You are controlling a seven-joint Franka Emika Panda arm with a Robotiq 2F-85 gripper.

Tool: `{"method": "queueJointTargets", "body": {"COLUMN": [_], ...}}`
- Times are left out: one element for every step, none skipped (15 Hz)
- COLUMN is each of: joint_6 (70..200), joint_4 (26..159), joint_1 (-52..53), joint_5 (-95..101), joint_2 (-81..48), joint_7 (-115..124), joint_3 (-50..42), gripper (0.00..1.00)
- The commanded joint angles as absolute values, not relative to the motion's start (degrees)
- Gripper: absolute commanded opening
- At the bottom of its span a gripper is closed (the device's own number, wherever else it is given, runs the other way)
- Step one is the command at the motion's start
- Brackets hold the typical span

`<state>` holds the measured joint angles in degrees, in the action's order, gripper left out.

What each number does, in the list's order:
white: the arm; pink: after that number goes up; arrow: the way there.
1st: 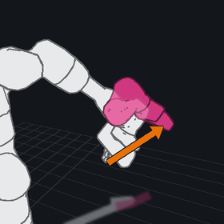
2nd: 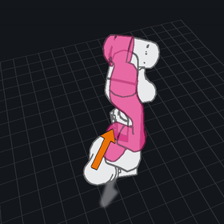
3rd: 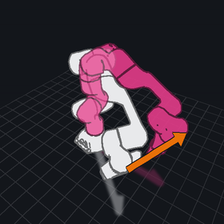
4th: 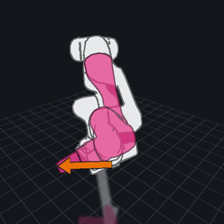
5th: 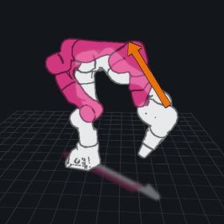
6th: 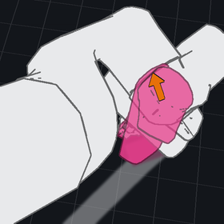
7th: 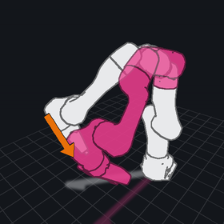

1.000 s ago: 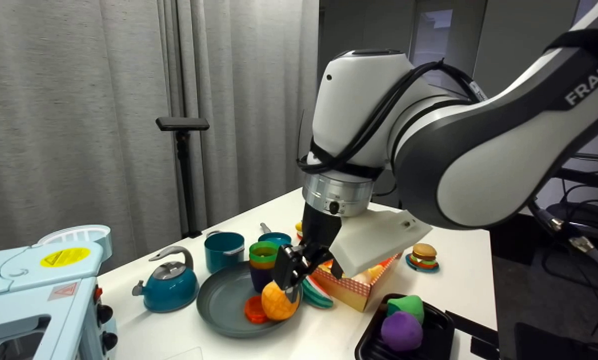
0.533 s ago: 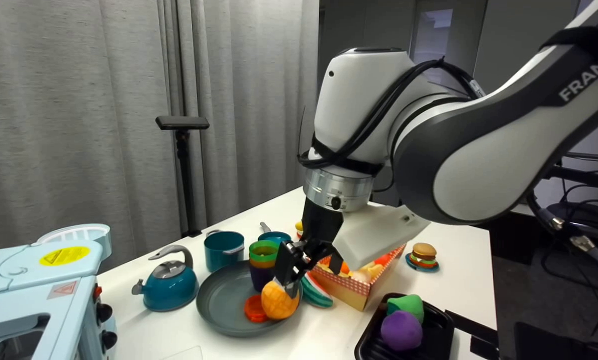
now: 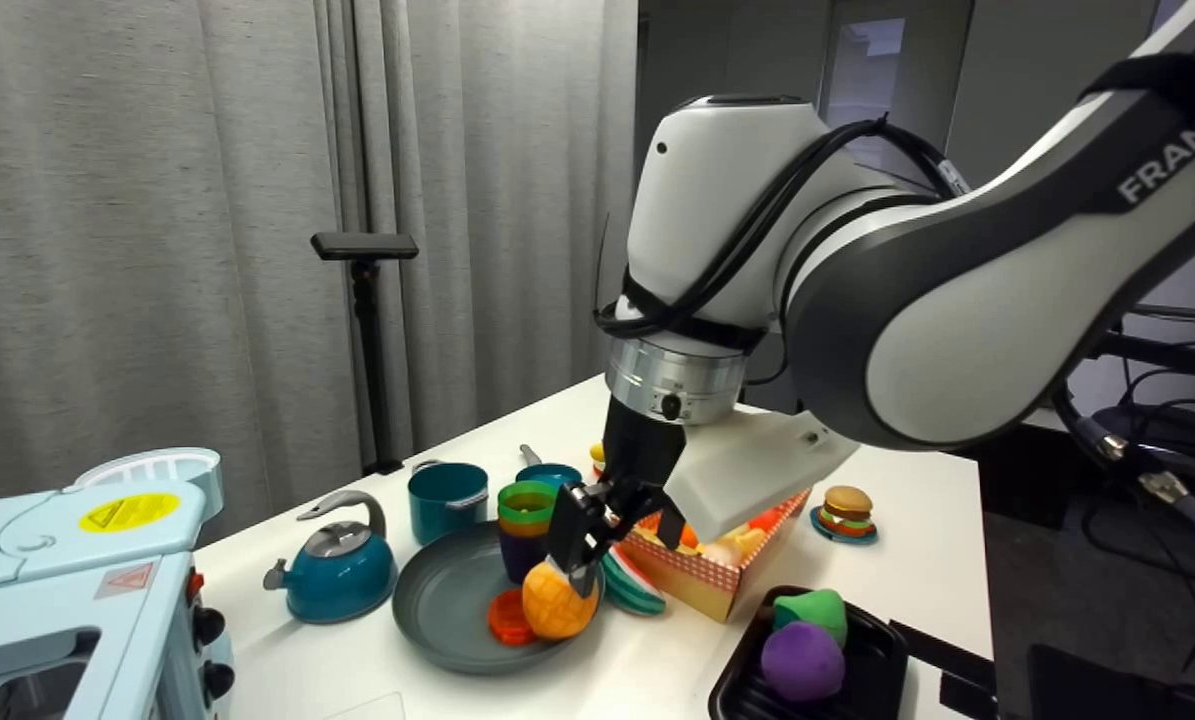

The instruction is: Take the lid off the black pot and put it in the box

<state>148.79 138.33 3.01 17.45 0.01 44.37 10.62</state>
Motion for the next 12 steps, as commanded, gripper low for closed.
{"method": "queueJointTargets", "body": {"joint_6": [148.6,147.7,146.6,145.5,144.8,144.2,143.8,144.1,144.6,145.3,145.2,145.5], "joint_4": [138.3,138.0,137.7,137.5,137.4,137.4,137.3,137.1,136.7,136.3,136.0,135.1], "joint_1": [4.3,4.1,4.0,3.5,2.9,2.4,1.6,0.8,0.0,-0.8,-1.6,-2.5], "joint_5": [18.1,18.9,18.6,18.3,18.1,19.1,19.2,20.5,21.1,20.7,19.7,19.6], "joint_2": [0.0,-0.1,-0.2,-0.4,-0.4,-0.2,-0.3,-0.4,-0.6,-0.8,-0.7,-1.3], "joint_7": [43.9,42.9,40.4,37.1,34.7,33.4,32.0,33.0,34.3,35.9,36.6,38.4], "joint_3": [9.1,8.8,8.5,7.9,7.0,6.0,4.6,3.2,1.8,0.5,-0.6,-1.9], "gripper": [1.00,1.00,1.00,1.00,1.00,1.00,1.00,1.00,1.00,1.00,1.00,1.00]}}
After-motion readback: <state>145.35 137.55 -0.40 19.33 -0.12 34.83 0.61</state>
